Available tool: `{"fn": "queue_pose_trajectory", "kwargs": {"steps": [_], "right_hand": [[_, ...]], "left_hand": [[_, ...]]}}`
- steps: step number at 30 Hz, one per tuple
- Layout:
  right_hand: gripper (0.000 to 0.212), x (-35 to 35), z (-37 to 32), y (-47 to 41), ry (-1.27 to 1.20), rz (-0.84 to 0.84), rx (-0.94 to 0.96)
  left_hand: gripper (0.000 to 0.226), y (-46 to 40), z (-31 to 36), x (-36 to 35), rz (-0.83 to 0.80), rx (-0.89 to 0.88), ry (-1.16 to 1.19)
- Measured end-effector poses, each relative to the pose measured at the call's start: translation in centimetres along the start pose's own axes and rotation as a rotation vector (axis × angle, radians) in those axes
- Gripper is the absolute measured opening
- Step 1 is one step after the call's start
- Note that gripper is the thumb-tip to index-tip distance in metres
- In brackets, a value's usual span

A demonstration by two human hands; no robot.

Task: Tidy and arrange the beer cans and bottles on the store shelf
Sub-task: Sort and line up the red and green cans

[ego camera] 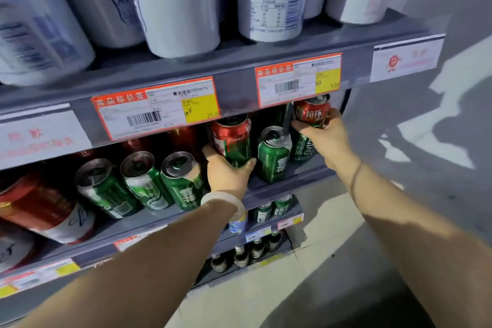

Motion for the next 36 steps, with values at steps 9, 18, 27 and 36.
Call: {"fn": "queue_pose_trajectory", "kwargs": {"steps": [9, 18, 27, 36], "right_hand": [[0.078, -1.5, 0.7, 1.3, -0.098, 0.000, -0.061], [0.099, -6.9, 3.3, 8.1, 0.066, -0.019, -0.082], [0.089, -7.5, 2.5, 6.1, 0.168, 0.079, -0.088], [0.078, -7.3, 0.5, 10.8, 0.122, 0.088, 0.120]], "left_hand": [[0.086, 0.7, -0.2, -0.2, -0.130, 0.045, 0.077], [0.076, 7.1, -4.6, 5.7, 0.263, 0.152, 0.274], [0.088, 4.0, -3.5, 4.3, 0.372, 0.235, 0.085], [0.072, 5.6, -3.9, 5.6, 0.242, 0.058, 0.205]]}}
Point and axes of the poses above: each hand's wrist, its own y-axis away from the middle knuckle, its own x-axis out of the back of the hand, z = x × y, the point moved 1 cm from there along -y, towards the middle knuckle, and after that the axes turned 13 degrees about -z, right-handed, at the moved point
